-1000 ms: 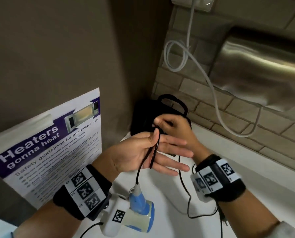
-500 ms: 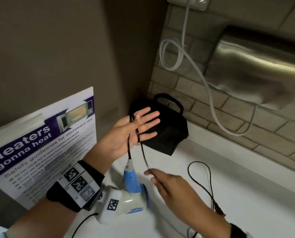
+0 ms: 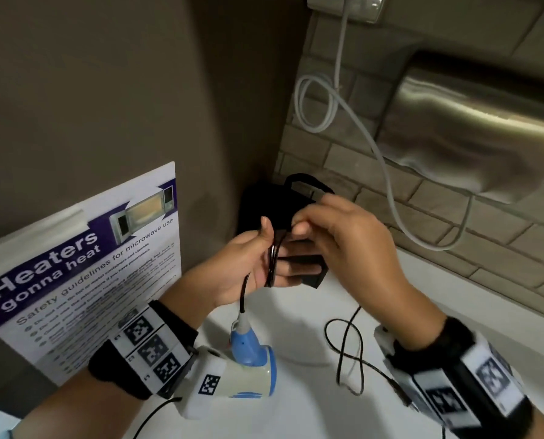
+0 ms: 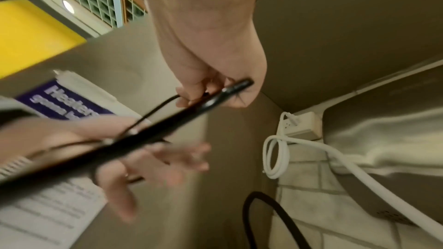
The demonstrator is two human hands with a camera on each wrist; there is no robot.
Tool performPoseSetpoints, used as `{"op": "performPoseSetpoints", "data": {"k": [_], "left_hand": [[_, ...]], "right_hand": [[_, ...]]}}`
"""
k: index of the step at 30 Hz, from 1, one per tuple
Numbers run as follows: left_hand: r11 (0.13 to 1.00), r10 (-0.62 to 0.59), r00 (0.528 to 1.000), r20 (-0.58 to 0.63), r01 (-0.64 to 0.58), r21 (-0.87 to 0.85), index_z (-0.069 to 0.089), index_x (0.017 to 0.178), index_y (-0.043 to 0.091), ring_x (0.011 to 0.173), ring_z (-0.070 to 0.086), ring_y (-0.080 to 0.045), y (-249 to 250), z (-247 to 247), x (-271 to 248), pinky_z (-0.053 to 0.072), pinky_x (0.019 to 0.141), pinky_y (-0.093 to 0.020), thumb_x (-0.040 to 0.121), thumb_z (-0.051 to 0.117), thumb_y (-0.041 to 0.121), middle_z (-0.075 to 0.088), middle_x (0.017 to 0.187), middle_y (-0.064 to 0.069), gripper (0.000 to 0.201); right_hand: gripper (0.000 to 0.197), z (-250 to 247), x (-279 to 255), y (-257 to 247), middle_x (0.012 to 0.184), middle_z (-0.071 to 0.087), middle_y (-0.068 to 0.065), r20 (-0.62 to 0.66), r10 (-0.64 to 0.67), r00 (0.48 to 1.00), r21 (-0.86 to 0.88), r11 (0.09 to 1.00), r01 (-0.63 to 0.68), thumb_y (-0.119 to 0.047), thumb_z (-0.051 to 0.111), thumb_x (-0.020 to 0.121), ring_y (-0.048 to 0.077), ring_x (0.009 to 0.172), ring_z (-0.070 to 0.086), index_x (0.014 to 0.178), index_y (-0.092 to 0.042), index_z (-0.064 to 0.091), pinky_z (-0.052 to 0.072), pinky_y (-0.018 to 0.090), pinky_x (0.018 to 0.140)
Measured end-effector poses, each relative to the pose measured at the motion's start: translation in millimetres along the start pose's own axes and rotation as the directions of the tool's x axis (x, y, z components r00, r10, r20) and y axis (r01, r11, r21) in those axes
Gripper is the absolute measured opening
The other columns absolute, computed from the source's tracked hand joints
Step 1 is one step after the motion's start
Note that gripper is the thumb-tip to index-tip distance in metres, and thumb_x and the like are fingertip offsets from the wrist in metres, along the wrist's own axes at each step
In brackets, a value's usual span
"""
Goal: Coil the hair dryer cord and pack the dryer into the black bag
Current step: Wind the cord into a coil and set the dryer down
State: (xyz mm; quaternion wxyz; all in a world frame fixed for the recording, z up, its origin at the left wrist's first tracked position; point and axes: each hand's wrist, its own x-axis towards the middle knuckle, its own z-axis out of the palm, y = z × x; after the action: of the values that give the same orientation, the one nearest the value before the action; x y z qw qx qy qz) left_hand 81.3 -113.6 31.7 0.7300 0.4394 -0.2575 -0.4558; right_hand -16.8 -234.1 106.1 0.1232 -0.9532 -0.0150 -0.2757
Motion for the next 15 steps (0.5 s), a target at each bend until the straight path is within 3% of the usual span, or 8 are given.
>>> {"op": "performPoseSetpoints", "data": {"k": [3,7,9,11,12,13,14,15], "left_hand": [[0.995,-0.089,0.991,0.099,0.084,0.054,0.058,0.122,0.014,0.114,0.062,-0.036,1.6,-3.0,-4.5,0.045,0.101,-0.048,0.088,0.011,0.058,0.066,0.123,-0.015,0.073],[0.988,-0.135,0.956,0.261,0.149,-0.031,0.06,0.12,0.008,0.114,0.062,-0.035,1.9,-3.3,-11.4,0.043,0.103,-0.049,0.088,0.023,0.057,0.065,0.122,-0.016,0.07],[0.987,-0.115,0.939,0.325,0.144,-0.066,0.056,0.126,0.004,0.118,0.059,-0.037,0.8,-1.5,-14.2,0.041,0.104,-0.051,0.091,0.029,0.051,0.064,0.124,-0.017,0.064],[0.988,-0.065,0.936,0.347,0.109,-0.109,0.05,0.131,0.002,0.122,0.055,-0.038,0.3,-0.4,-14.8,0.04,0.105,-0.053,0.094,0.033,0.042,0.061,0.127,-0.019,0.057],[0.988,-0.03,0.94,0.34,0.08,-0.132,0.05,0.131,0.002,0.123,0.054,-0.039,0.1,-0.7,-14.4,0.039,0.105,-0.054,0.095,0.034,0.037,0.06,0.128,-0.02,0.053],[0.988,0.005,0.946,0.324,0.046,-0.15,0.05,0.132,0.002,0.125,0.052,-0.039,0.2,-1.3,-14.2,0.038,0.106,-0.055,0.096,0.035,0.032,0.059,0.13,-0.02,0.049],[0.986,0.035,0.953,0.302,0.015,-0.163,0.048,0.133,0.002,0.126,0.051,-0.038,0.7,-2.1,-14.0,0.038,0.106,-0.056,0.096,0.036,0.029,0.057,0.132,-0.02,0.047],[0.985,0.057,0.96,0.272,-0.01,-0.171,0.046,0.135,0.002,0.127,0.05,-0.038,0.9,-3.7,-13.7,0.038,0.105,-0.056,0.097,0.035,0.026,0.055,0.135,-0.021,0.047]], "right_hand": [[0.012,14.0,16.8,22.9,0.083,0.055,-0.009,0.001,0.017,1.0,0.068,0.998,-0.017,-0.03,0.057,0.088,0.009,0.071,0.054,0.087,-0.025,0.068,0.044,0.03,0.055],[0.012,39.7,31.5,43.0,0.077,0.059,-0.008,-0.006,0.098,0.995,0.247,0.964,-0.094,-0.031,0.061,0.088,0.006,0.073,0.056,0.077,-0.026,0.064,0.046,0.027,0.064],[0.019,43.3,23.3,54.2,0.073,0.06,-0.009,-0.007,0.103,0.995,0.384,0.919,-0.093,-0.028,0.057,0.091,0.006,0.071,0.058,0.072,-0.027,0.059,0.047,0.031,0.068],[0.023,61.0,11.5,44.5,0.074,0.063,-0.012,0.117,0.126,0.985,0.461,0.872,-0.167,-0.02,0.055,0.093,0.006,0.074,0.061,0.073,-0.031,0.058,0.05,0.036,0.069],[0.024,80.4,12.5,21.7,0.084,0.066,-0.016,0.208,0.251,0.945,0.393,0.864,-0.315,-0.013,0.054,0.093,0.004,0.084,0.065,0.082,-0.034,0.06,0.053,0.034,0.074],[0.026,88.5,2.4,25.5,0.106,0.065,-0.014,0.216,0.439,0.872,0.161,0.865,-0.475,-0.008,0.05,0.095,0.006,0.103,0.065,0.101,-0.031,0.061,0.054,0.033,0.086],[0.028,106.2,-5.7,24.2,0.129,0.057,0.001,0.19,0.533,0.825,0.038,0.835,-0.549,-0.007,0.042,0.098,0.016,0.122,0.056,0.12,-0.019,0.054,0.049,0.036,0.097],[0.033,120.1,-13.2,20.3,0.14,0.045,0.016,0.17,0.669,0.724,-0.084,0.742,-0.665,-0.009,0.036,0.1,0.023,0.13,0.048,0.132,-0.012,0.045,0.044,0.037,0.102]]}}
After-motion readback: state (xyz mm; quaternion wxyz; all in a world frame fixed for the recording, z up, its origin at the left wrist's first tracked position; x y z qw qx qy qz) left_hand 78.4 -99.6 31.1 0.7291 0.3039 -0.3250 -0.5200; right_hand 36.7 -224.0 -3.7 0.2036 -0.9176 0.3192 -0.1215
